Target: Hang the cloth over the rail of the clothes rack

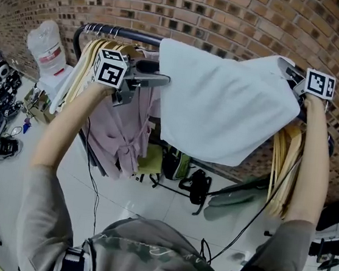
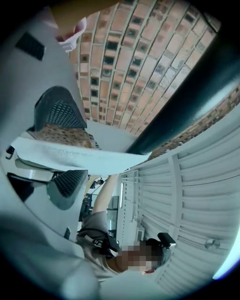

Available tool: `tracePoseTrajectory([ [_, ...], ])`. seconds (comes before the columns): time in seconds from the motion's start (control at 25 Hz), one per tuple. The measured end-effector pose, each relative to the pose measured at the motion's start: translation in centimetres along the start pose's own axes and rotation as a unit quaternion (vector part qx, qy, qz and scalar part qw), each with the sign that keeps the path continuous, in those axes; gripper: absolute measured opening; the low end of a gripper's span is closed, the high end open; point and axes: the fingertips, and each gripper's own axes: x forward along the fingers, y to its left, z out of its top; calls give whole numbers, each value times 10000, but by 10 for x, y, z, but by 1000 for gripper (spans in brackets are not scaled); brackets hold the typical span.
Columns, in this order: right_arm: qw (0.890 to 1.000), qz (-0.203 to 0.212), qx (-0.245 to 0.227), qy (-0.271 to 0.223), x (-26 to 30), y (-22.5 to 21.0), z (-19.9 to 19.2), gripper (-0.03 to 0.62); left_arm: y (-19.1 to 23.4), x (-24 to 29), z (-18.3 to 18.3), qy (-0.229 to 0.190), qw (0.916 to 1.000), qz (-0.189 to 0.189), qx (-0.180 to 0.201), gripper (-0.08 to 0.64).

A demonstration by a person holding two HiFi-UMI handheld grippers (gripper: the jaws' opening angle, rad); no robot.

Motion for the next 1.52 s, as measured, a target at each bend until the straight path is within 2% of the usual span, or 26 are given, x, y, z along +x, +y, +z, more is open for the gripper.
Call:
tracePoseTrajectory([
  [0.12, 10000, -28, 10, -37, -1, -1, 1, 21, -5, 1, 4, -141, 9994, -200, -252, 270],
  [0.28, 9999, -99, -13, -21, -1, -1, 3, 21, -5, 1, 4, -146, 9987, -428, -248, 268],
  [0.4, 9999, 127, -75, 36, 3, 5, 0, 21, -4, -2, 11, -344, 9975, -490, -383, 260],
  [0.48, 9998, 169, -95, 37, 4, 7, 0, 21, -1, -4, 14, -430, 9971, -492, -398, 132],
  [0.52, 9998, 193, -96, 26, 4, 7, 0, 21, -1, -5, 15, -443, 9969, -516, -386, 102],
  [0.68, 9998, 204, -83, 20, 4, 8, 0, 21, -14, -8, 21, -403, 9960, -776, -172, 74],
  [0.76, 9997, 206, -80, 38, 4, 9, 0, 21, -17, -13, 30, -455, 9962, -745, -62, 23],
  [0.96, 9997, 179, -80, 165, 5, 11, -5, 21, -17, -18, 41, -512, 9962, -703, -47, 20],
  [1.12, 9993, 240, -67, 272, 7, 12, -9, 21, -21, -27, 55, -937, 9908, -920, -341, 20],
  [1.2, 9991, 268, -26, 320, 7, 13, -12, 21, -24, -31, 61, -1037, 9896, -944, -335, 20],
  [1.4, 9963, 415, -191, 723, 10, 23, -29, 23, -31, -33, 68, -1019, 9901, -935, -231, 20],
  [1.52, 9974, 389, -62, 608, 8, 21, -25, 23, -32, -33, 68, -940, 9915, -877, -174, 20],
])
